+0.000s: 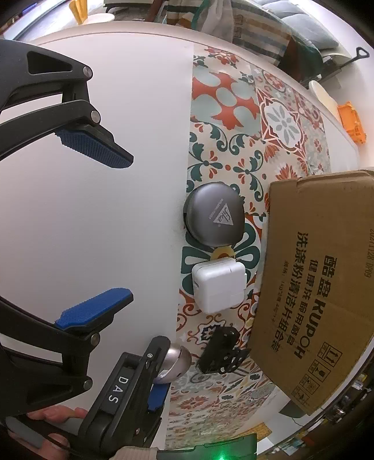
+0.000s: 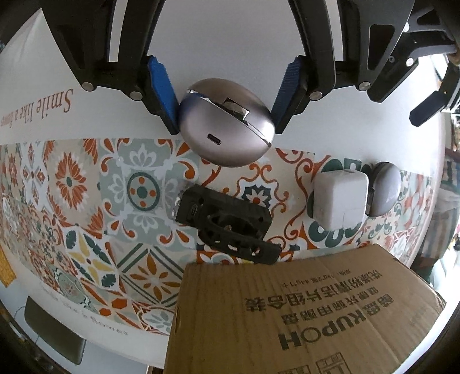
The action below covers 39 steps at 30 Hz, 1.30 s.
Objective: Organize rigid objects
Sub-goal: 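Grasp the silver mouse with the right tool while the left tool grasps the dark round case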
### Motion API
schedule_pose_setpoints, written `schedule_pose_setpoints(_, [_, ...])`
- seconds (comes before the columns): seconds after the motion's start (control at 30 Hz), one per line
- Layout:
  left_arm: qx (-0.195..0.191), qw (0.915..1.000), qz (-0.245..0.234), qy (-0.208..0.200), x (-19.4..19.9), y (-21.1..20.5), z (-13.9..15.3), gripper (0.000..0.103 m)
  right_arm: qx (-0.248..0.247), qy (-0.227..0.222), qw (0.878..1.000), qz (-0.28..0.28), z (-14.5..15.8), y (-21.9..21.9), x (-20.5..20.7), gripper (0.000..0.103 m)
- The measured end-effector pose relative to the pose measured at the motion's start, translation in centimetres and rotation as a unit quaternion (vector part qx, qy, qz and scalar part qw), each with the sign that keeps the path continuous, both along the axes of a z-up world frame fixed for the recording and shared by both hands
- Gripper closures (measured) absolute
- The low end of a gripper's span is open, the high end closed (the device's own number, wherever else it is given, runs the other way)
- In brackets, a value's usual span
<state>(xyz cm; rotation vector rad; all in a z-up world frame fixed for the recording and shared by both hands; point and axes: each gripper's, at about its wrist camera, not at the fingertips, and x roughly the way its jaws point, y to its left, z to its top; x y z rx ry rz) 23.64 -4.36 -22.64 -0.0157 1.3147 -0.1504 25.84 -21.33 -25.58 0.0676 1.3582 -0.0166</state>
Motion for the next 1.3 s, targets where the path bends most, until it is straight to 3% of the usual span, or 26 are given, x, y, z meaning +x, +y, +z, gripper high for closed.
schedule_pose_setpoints(0.23, [0.009,0.9999,-0.003,-0.009,0.2,0.2,0.2,0.017,0.005,-0.01,1.0,-0.007,-0.1,-0.7,-0.8,0.04])
schedule_pose_setpoints(0.47, [0.015,0.9994,-0.009,-0.029,1.0,1.1,1.0,0.017,0.022,-0.027,0.999,-0.014,1.8,-0.9,-2.1,0.04])
schedule_pose_setpoints(0.73, [0.04,0.9976,-0.043,-0.037,3.9,1.1,0.6,0.021,0.038,-0.026,0.998,-0.03,2.7,0.1,-1.6,0.04])
schedule_pose_setpoints(1.3, [0.036,0.9966,-0.073,-0.015,8.3,-0.3,-2.4,0.032,0.045,-0.014,0.997,-0.063,1.5,0.2,0.6,0.04])
